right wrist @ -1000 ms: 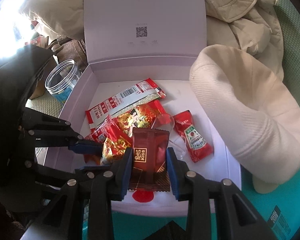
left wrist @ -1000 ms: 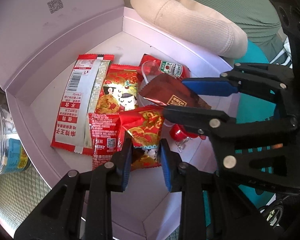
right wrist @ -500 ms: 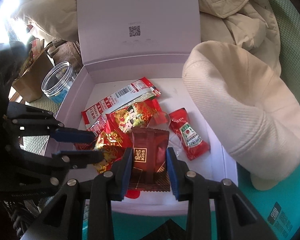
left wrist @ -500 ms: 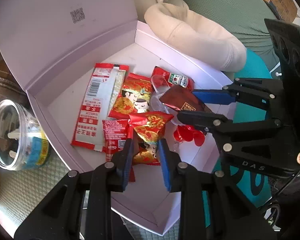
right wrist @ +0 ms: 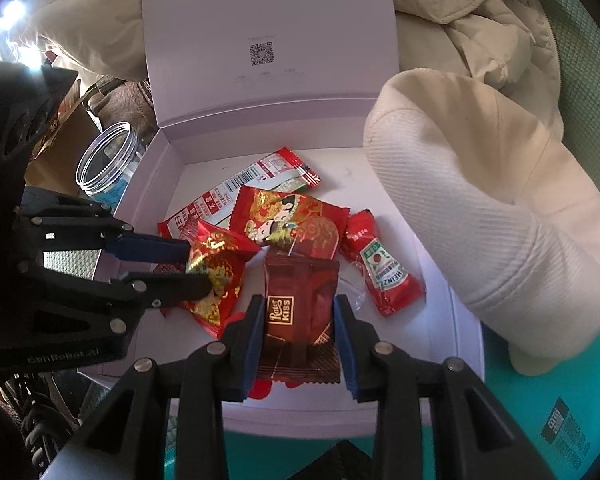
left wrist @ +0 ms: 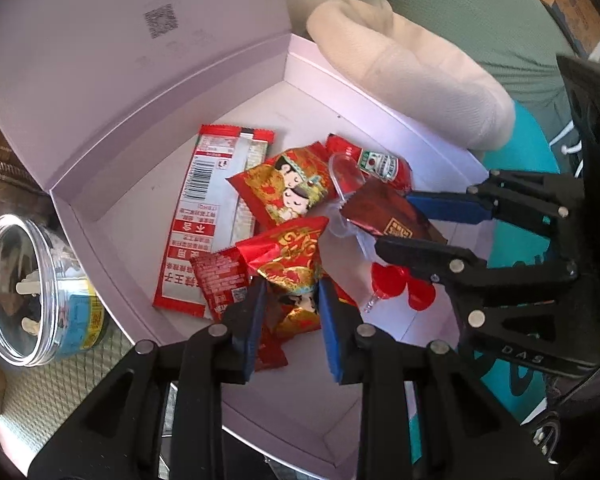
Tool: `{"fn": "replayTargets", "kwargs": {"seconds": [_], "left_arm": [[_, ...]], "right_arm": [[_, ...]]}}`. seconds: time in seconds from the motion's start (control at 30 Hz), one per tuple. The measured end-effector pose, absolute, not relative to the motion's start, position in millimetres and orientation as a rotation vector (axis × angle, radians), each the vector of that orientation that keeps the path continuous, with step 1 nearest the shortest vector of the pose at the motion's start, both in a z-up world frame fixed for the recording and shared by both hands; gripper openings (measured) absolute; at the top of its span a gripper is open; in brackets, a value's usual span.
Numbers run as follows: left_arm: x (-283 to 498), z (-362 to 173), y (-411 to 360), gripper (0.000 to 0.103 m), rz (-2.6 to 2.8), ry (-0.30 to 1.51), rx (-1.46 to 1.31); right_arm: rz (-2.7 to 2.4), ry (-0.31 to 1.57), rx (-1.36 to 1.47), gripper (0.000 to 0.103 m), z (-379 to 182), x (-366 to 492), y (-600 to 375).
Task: Organize objects
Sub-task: 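Lower the brown packet and red-gold candy into the white box with both grippers, then open both grippers to release the packet and candy in the box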
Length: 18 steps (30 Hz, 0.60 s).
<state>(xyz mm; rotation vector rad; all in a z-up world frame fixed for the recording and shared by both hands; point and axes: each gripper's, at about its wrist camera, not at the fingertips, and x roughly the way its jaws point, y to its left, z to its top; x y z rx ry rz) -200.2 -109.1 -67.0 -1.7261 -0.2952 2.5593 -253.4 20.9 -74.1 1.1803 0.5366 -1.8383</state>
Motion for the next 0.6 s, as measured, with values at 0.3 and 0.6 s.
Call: {"fn": "replayTargets", "kwargs": {"seconds": [0.3,0.6], "left_arm": [[-197,-65,-111,0.026,2.580,-0.302,-1.718],[-173,-45,-111,0.052,2.691,-0.281,-1.664]], "right_arm": [[-1.838,0.553,1.159,0.036,-69,-244,21],[-1.873,0.519,1.105,0.042,-51,-233,28]]}}
